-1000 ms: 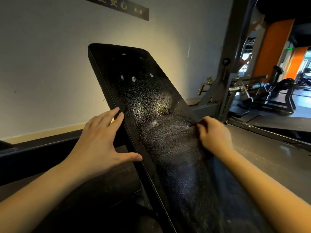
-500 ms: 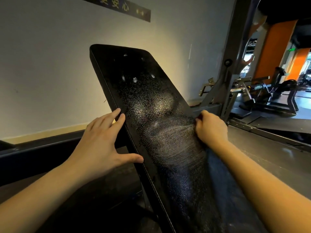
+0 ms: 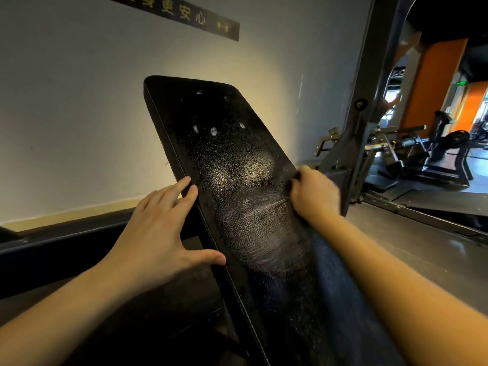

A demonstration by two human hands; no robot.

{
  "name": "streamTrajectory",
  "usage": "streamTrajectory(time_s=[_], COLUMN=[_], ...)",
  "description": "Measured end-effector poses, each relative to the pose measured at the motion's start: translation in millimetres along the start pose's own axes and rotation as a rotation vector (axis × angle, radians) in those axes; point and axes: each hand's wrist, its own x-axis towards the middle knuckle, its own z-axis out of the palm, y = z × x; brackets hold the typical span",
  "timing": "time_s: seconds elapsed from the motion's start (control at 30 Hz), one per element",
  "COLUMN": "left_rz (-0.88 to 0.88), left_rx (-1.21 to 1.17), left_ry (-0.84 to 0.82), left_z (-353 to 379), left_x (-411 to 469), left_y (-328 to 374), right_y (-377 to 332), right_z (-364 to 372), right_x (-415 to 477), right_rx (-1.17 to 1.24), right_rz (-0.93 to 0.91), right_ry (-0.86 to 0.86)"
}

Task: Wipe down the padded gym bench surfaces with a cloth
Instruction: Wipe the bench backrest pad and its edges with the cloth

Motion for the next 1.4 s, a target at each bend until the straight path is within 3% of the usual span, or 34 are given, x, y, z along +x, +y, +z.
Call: streamTrajectory(time_s=[0.07,0.13,0.23,0.27,0.37,0.43,0.53,0.63,0.7,0.77,0.83,0.9,0.97,1.03,1.13,1.2,1.27,1.4], left_rz=[-0.001,0.006,0.020,0.017,0.007,0.000,-0.001,0.012,0.007,0.013,0.008,-0.003,-0.009,-0.011,-0.019,-0.014,-0.010,-0.017], left_rx=[0.007,0.032,0.045,0.040,0.018,-0.001,0.030,0.086,0.094,0.084,0.075,0.057,0.053,0.057,0.092,0.112,0.107,0.062], left_ry=[0.013,0.016,0.032,0.034,0.029,0.015,0.008,0.025,0.030,0.042,0.047,0.030,0.008,0.003,0.003,-0.001,-0.006,-0.033], left_z=[-2.4,-4.1,-2.4,-1.2,1.6,1.1,-2.1,-3.1,-1.1,2.0,3.0,2.2,-0.1,-3.1,-5.5,-5.6,-4.1,-2.9], left_x=[-0.3,-0.5,0.2,-0.2,-1.5,-2.3,-2.9,-2.2,-2.7,-2.4,-1.9,-2.4,-2.8,-2.8,-3.0,-3.2,-3.1,-2.0], left_y=[0.6,-0.3,-1.9,-1.8,-0.7,-0.2,1.3,-0.6,-2.1,-3.2,-2.5,-0.9,1.0,3.2,2.4,1.1,0.6,3.6], right_y=[-51.7,-88.7,-62.6,-39.7,21.2,24.3,-38.4,-91.9,-85.2,-49.1,-11.8,12.1,4.0,-37.4,-100.6,-97.2,-57.1,28.6], right_z=[4.6,-2.9,-15.4,-14.8,-4.8,1.6,12.4,5.2,-8.2,-11.8,-7.5,-0.2,5.8,11.7,8.3,-6.3,-16.3,-13.2], right_x=[-11.7,-51.6,-104.0,-99.6,-32.8,9.5,22.3,-26.9,-73.1,-91.7,-63.0,-11.1,29.6,39.6,-13.3,-72.7,-111.6,-61.9], right_rx=[0.086,0.213,0.294,0.259,0.044,-0.027,0.046,0.182,0.275,0.288,0.161,0.059,0.035,0.082,0.200,0.293,0.338,0.087], right_rz=[-0.092,-0.314,-0.569,-0.535,-0.165,0.001,-0.048,-0.315,-0.532,-0.633,-0.477,-0.189,-0.009,-0.018,-0.283,-0.520,-0.623,-0.225], right_ry=[-0.017,-0.028,-0.116,-0.106,-0.009,-0.001,0.019,-0.001,-0.052,-0.075,-0.019,0.001,0.000,0.028,-0.005,-0.067,-0.118,-0.040])
